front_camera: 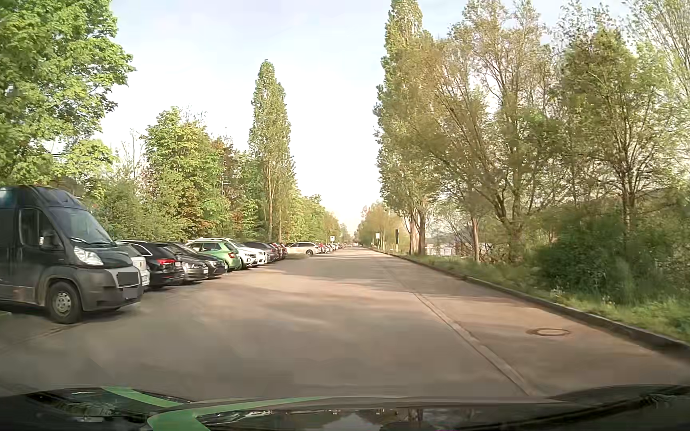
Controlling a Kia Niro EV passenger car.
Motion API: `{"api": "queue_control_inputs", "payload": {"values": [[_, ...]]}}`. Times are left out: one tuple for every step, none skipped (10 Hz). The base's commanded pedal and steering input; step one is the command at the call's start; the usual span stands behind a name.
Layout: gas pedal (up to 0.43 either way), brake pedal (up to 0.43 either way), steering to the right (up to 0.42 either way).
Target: Follow the waypoints while adhering to traffic rules and regulations
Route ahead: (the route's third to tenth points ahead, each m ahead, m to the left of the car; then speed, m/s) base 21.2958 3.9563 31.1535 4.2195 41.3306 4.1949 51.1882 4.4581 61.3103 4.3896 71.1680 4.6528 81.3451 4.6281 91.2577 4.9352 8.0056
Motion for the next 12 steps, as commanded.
{"api": "queue_control_inputs", "payload": {"values": [[0.087,0.000,0.001],[0.087,0.000,0.000],[0.087,0.000,-0.001],[0.087,0.000,0.000],[0.087,0.000,0.000],[0.087,0.000,0.000],[0.087,0.000,0.000],[0.087,0.000,0.001],[0.087,0.000,0.001],[0.087,0.000,0.001],[0.087,0.000,0.001],[0.087,0.000,0.001]]}}
